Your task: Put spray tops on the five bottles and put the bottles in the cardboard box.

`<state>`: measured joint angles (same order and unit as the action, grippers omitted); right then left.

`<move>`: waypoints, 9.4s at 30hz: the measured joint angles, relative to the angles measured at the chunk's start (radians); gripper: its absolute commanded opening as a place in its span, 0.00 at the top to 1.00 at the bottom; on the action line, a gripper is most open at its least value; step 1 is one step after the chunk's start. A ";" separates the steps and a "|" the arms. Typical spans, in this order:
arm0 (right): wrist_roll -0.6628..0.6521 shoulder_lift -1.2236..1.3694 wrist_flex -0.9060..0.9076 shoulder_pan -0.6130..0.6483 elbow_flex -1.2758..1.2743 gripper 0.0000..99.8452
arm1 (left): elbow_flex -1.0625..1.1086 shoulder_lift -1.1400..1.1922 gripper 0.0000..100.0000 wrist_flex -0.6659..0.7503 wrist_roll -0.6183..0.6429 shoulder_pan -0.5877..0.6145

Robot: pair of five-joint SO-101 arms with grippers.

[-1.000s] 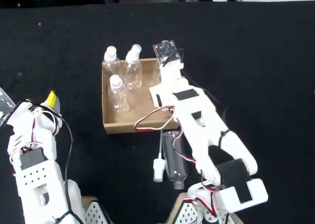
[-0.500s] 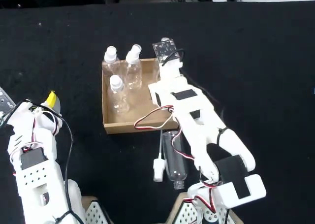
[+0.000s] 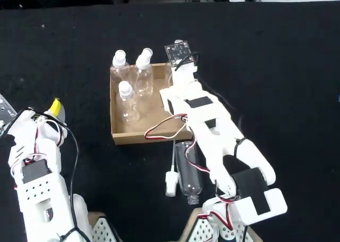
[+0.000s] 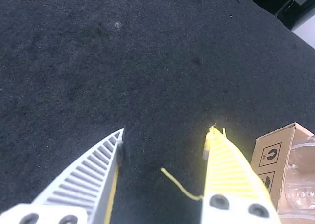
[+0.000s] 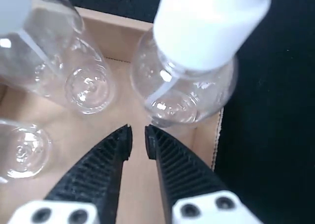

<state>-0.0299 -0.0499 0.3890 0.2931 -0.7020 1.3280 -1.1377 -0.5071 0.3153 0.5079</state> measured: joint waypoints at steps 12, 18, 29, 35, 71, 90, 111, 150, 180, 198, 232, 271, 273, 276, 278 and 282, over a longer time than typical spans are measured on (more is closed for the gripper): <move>-0.002 -0.342 0.388 0.000 0.000 0.93 | 0.044 0.000 0.77 0.081 0.000 0.002; -0.092 -0.542 0.769 0.000 0.000 0.79 | 0.044 0.000 0.77 0.081 0.000 0.002; -0.163 -0.813 1.097 0.000 -0.055 0.77 | 0.044 0.000 0.77 0.081 0.000 0.002; -0.152 -0.815 1.097 0.000 -0.175 0.77 | 0.044 0.000 0.77 0.081 0.000 0.002; 0.115 -0.821 0.744 0.158 -0.531 0.77 | 0.044 0.000 0.77 0.081 0.000 0.002; -0.299 -0.821 0.698 -0.293 -0.612 0.77 | 0.044 0.000 0.77 0.081 0.000 0.002; 0.005 -0.821 0.615 -0.902 -0.439 0.50 | 0.063 0.000 0.77 0.081 0.000 0.002; -1.623 -0.399 1.079 -1.077 0.219 0.74 | 0.063 0.000 0.77 0.081 0.000 0.002; -2.162 -0.388 0.899 -0.919 -0.236 0.56 | 0.063 0.000 0.77 0.081 0.000 0.002; -1.482 -0.388 0.643 -1.011 -0.321 0.87 | 0.063 0.000 0.77 0.081 0.000 0.002; -1.261 0.144 1.080 -1.097 0.347 0.65 | 0.063 0.000 0.77 0.081 0.000 0.002; -0.608 -0.166 0.764 -1.145 0.218 0.99 | -0.450 0.000 0.77 -0.499 -0.327 -0.144; -0.588 -0.167 0.764 -1.145 0.218 0.99 | -0.545 0.000 0.77 -0.578 -0.382 -0.195; -0.559 -0.167 0.764 -1.146 0.218 0.99 | -0.692 0.025 0.77 -0.669 -0.416 -0.270; -0.534 -0.167 0.764 -1.145 0.218 0.99 | -0.802 0.094 0.77 -0.726 -0.423 -0.334; -0.496 -0.167 0.763 -1.145 0.218 0.99 | -1.057 0.232 0.77 -0.861 -0.423 -0.497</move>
<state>-0.5255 -0.2171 1.1515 -0.8516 -0.4841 0.2708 -0.9060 -1.3679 -0.1082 0.0107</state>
